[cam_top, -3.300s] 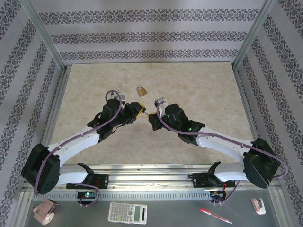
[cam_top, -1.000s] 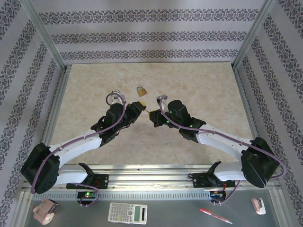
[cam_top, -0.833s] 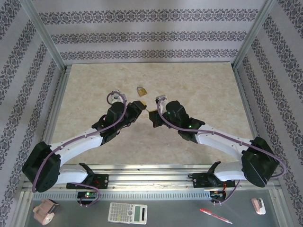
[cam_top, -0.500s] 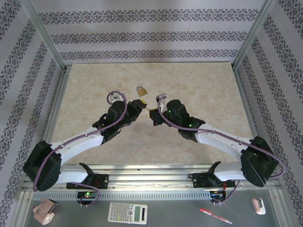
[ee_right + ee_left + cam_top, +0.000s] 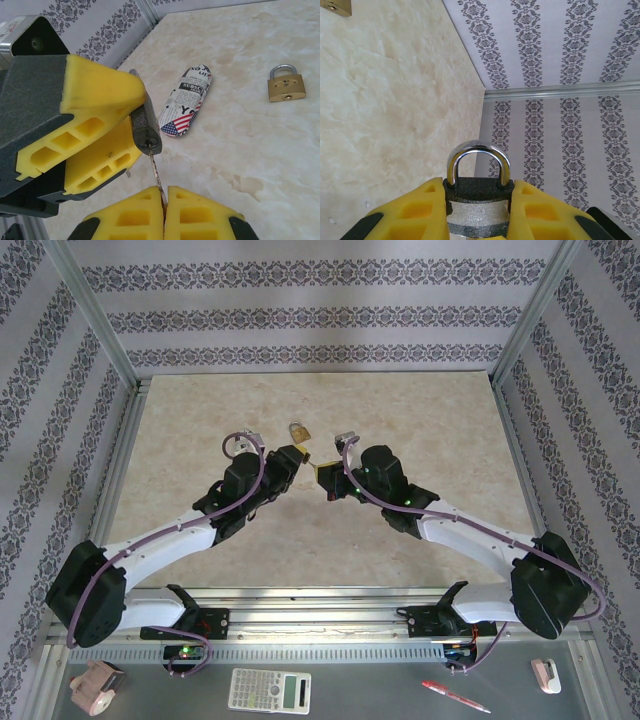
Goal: Unlock with the key
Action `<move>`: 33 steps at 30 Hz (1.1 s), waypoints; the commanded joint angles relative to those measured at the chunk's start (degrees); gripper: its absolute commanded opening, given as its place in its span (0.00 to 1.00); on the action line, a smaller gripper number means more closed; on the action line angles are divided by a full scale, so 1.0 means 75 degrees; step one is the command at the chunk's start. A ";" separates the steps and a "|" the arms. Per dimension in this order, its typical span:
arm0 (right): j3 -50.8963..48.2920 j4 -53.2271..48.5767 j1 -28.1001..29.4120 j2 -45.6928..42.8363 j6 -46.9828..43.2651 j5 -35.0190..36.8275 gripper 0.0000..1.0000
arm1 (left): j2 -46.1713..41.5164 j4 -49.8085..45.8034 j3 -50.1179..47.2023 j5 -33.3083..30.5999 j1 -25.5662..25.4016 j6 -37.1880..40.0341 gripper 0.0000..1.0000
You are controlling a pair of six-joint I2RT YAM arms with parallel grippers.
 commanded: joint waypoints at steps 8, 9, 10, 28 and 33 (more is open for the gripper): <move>0.0806 0.1250 0.0090 -0.0136 -0.0836 -0.0937 0.00 | -0.0089 0.0187 -0.0161 0.2116 -0.0640 -0.0247 0.00; 0.0811 0.1155 0.0090 -0.0165 -0.0942 -0.0894 0.00 | -0.0058 0.0204 -0.0138 0.2197 -0.0635 -0.0263 0.00; 0.0804 0.1109 0.0089 -0.0191 -0.1042 -0.0881 0.00 | -0.0023 0.0230 -0.0137 0.2265 -0.0623 -0.0295 0.00; 0.0256 0.1275 -0.0143 -0.0945 -0.0596 -0.0954 0.00 | 0.0436 0.0468 0.0225 0.3532 -0.0529 0.0005 0.00; 0.0276 0.1446 -0.0164 -0.1009 -0.0292 -0.1065 0.00 | 0.0275 0.0145 0.0216 0.3498 -0.0507 0.0315 0.00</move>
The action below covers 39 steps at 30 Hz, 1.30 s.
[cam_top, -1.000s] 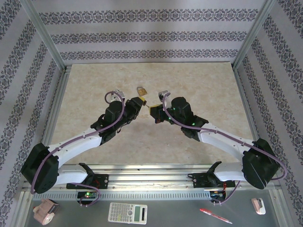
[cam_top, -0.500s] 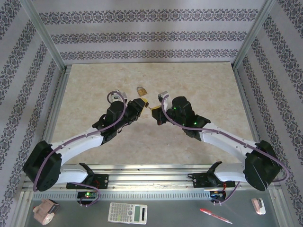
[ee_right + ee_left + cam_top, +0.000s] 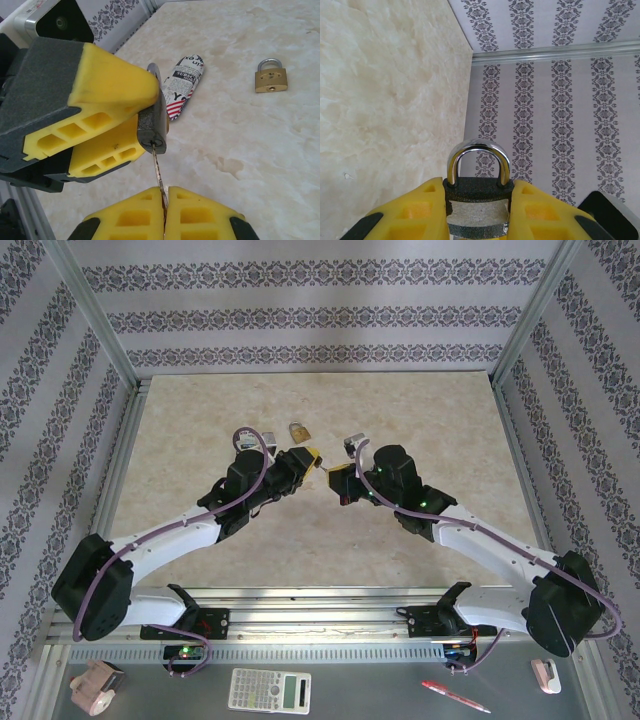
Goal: Unlock with the key
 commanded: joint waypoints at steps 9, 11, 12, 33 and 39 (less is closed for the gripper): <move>0.0172 0.2737 0.0056 -0.0370 0.0498 -0.0829 0.00 | -0.0166 -0.0294 -0.0095 0.2136 -0.0427 0.0270 0.00; 0.0139 0.2766 0.0074 -0.0342 0.0489 -0.0817 0.00 | -0.0136 -0.0295 -0.0037 0.2170 -0.0428 0.0257 0.00; 0.0136 0.2757 0.0099 -0.0329 0.0446 -0.0809 0.00 | -0.0116 -0.0326 0.0010 0.2202 -0.0427 0.0269 0.00; 0.0474 0.2755 0.0722 -0.0015 0.0337 -0.0336 0.00 | -0.0036 -0.1453 0.0599 0.2116 -0.0450 0.0830 0.00; 0.0634 0.2202 0.0840 -0.0118 -0.0238 -0.0191 0.00 | 0.0210 -0.2141 0.0958 0.2171 -0.0461 0.1095 0.00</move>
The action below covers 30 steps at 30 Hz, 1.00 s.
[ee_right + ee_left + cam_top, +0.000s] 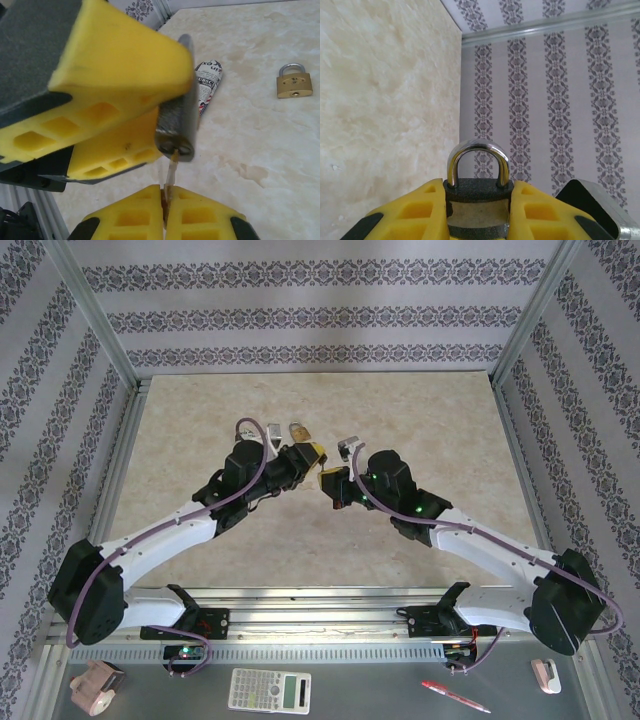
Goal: Unlock with the key
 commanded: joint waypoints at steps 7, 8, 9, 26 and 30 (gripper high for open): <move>0.0440 0.1403 -0.0027 -0.0383 -0.0447 -0.0385 0.00 | 0.0361 -0.2204 0.0329 0.1115 -0.0427 0.0949 0.00; 0.0373 0.1379 -0.0085 -0.0455 -0.0417 -0.0416 0.00 | 0.0310 -0.2207 0.0277 0.1104 -0.0351 0.0945 0.00; 0.0310 0.1299 -0.0148 -0.0533 -0.0406 -0.0434 0.00 | 0.0233 -0.2247 0.0214 0.1084 -0.0226 0.0976 0.00; -0.1757 0.0632 -0.0117 -0.1747 -0.0244 -0.1241 0.00 | 0.0547 -0.6036 -0.0009 -0.1328 0.0943 0.4559 0.00; -0.1932 0.0332 0.0152 -0.1851 -0.0395 -0.0982 0.00 | 0.1255 -0.5843 -0.0068 -0.1333 0.1062 0.4795 0.00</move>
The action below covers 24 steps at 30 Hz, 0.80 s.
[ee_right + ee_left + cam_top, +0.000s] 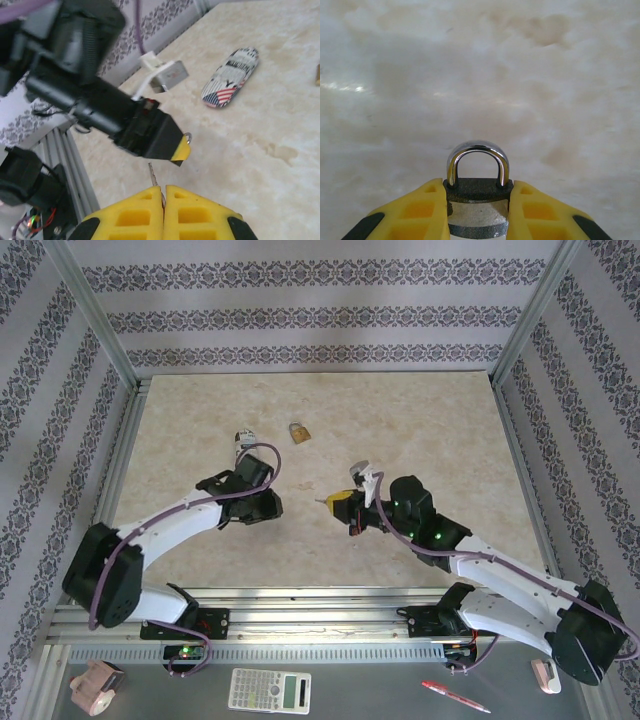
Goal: Unlock with the key
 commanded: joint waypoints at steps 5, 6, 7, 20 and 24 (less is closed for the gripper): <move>-0.0017 -0.0275 0.0111 0.0121 0.0001 0.0135 0.00 | 0.0913 0.0453 0.0019 0.0212 0.0268 0.0518 0.00; -0.0005 -0.0256 0.0100 0.0160 0.0048 0.0151 0.00 | 0.0875 0.0705 -0.0068 0.0360 0.0290 0.0426 0.00; -0.0013 -0.0215 0.0079 0.0195 0.0105 0.0160 0.00 | 0.0780 0.0972 -0.0185 0.0543 0.0342 0.0276 0.00; -0.0264 0.0349 -0.0103 0.0289 0.0492 0.0301 0.00 | -0.0651 0.4239 -0.1611 0.2362 0.0799 -0.2384 0.00; -0.0284 0.0480 -0.0105 0.0254 0.0685 0.0492 0.00 | -0.0984 0.5636 -0.2186 0.2518 0.0818 -0.3533 0.00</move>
